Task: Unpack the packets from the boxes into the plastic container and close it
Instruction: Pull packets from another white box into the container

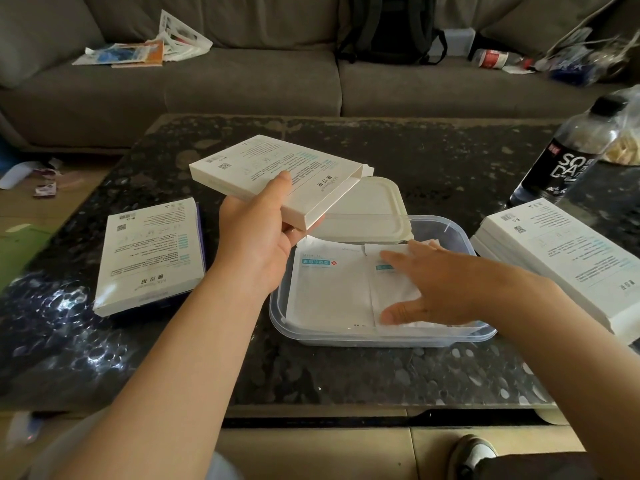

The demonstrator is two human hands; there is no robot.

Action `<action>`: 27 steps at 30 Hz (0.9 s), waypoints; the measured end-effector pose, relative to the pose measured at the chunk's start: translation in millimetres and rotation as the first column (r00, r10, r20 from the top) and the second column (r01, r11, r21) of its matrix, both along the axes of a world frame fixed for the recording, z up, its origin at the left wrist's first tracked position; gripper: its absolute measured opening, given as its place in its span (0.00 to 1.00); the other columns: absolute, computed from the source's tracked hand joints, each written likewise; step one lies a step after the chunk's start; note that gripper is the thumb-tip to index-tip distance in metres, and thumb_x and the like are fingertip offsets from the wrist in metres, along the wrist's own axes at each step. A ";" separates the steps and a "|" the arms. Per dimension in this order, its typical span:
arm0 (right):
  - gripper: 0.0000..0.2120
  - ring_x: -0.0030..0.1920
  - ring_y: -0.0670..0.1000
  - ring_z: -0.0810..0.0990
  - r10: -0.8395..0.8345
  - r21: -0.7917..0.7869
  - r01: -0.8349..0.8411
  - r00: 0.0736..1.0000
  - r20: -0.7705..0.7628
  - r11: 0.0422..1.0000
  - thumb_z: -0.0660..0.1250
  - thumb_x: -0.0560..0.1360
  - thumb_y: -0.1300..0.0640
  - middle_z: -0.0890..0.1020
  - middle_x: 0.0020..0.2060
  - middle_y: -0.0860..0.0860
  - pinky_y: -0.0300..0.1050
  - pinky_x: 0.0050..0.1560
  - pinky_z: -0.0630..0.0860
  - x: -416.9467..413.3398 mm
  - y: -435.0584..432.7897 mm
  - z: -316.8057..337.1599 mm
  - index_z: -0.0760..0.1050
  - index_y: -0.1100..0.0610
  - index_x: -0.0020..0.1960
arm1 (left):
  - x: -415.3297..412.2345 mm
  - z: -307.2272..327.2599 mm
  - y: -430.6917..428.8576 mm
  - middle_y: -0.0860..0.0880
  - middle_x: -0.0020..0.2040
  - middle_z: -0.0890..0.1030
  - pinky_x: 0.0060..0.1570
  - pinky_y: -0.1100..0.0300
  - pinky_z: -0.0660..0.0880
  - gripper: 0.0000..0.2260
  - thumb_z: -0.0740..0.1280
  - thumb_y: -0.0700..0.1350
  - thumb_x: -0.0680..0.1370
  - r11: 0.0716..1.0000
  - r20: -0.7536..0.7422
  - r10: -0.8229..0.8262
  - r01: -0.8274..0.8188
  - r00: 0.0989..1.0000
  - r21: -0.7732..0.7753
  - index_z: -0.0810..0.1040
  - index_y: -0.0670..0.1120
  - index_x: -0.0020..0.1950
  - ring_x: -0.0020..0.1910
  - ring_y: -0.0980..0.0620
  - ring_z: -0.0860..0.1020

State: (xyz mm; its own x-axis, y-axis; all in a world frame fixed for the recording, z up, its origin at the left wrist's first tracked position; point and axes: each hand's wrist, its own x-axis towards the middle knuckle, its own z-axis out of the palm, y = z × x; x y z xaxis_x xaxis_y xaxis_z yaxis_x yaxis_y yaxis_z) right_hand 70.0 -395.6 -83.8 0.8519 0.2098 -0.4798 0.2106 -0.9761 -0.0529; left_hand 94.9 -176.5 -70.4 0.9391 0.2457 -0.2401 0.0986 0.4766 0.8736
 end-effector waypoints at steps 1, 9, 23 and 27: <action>0.46 0.76 0.55 0.63 -0.007 -0.011 0.007 1.000 -0.013 1.000 0.61 0.69 0.26 0.61 0.77 0.46 0.56 0.76 0.65 0.1 -0.5 -1.2 0.48 0.41 0.80 | -0.1 -0.1 -0.2 0.49 0.61 0.83 0.52 0.44 0.85 0.21 0.74 0.43 0.80 1.000 0.000 -0.002 0.002 1.000 0.003 0.74 0.54 0.70 0.56 0.46 0.86; 0.48 0.78 0.57 0.60 -0.040 -0.033 0.037 0.995 -0.086 0.999 0.62 0.69 0.27 0.56 0.80 0.47 0.55 0.76 0.63 4.3 2.9 -1.4 0.43 0.41 0.81 | -1.6 -0.5 0.3 0.48 0.61 0.83 0.52 0.44 0.85 0.22 0.74 0.43 0.80 1.000 -0.005 0.004 -0.004 1.000 0.010 0.74 0.54 0.72 0.56 0.46 0.85; 0.41 0.74 0.52 0.67 0.044 0.069 -0.045 0.999 0.007 0.997 0.64 0.73 0.32 0.64 0.77 0.44 0.50 0.74 0.64 -7.7 10.4 16.6 0.51 0.39 0.80 | -1.3 2.6 0.1 0.48 0.60 0.84 0.51 0.44 0.85 0.20 0.73 0.42 0.80 1.000 0.006 -0.006 0.007 1.000 -0.012 0.74 0.53 0.70 0.55 0.46 0.86; 0.39 0.77 0.52 0.62 0.061 0.020 -0.060 0.997 -0.039 0.998 0.66 0.75 0.36 0.58 0.79 0.45 0.49 0.76 0.60 -8.0 12.4 14.0 0.50 0.37 0.80 | -2.7 3.0 0.3 0.48 0.61 0.83 0.52 0.45 0.85 0.20 0.73 0.42 0.80 1.000 0.007 -0.014 0.014 1.000 -0.012 0.74 0.54 0.71 0.56 0.46 0.85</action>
State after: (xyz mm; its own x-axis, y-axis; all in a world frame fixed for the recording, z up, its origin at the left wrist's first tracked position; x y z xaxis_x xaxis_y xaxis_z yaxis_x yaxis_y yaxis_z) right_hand 61.9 -383.2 -69.7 0.8177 0.2696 -0.5086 0.2667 -0.9604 -0.0802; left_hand 92.3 -176.1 -67.4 0.9441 0.2297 -0.2364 0.0994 0.4855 0.8686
